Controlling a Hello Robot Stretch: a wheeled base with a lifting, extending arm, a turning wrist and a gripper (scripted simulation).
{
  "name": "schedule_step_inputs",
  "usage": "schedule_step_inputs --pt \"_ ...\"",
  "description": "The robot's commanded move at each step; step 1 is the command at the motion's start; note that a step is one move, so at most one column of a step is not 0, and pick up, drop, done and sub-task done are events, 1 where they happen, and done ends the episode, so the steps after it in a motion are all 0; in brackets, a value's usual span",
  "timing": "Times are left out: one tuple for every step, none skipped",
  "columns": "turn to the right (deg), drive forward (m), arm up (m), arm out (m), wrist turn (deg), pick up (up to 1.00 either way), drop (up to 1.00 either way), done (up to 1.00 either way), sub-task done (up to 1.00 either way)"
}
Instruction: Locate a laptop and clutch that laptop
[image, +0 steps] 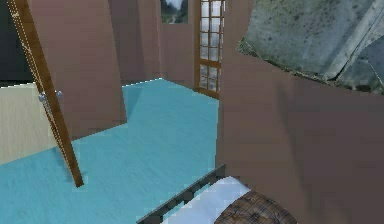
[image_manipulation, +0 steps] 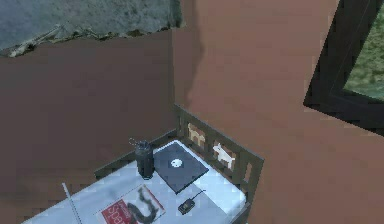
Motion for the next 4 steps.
schedule_step_inputs --pt "0.0 0.0 0.0 0.44 0.0 0.0 0.0 0.0 0.0" --pt "0.0 0.0 0.0 0.0 45.0 0.0 0.0 0.0 0.0" --pt "0.0 0.0 0.0 0.0 45.0 0.0 0.0 0.0 0.0" --pt "0.0 0.0 0.0 0.0 45.0 0.0 0.0 0.0 0.0"
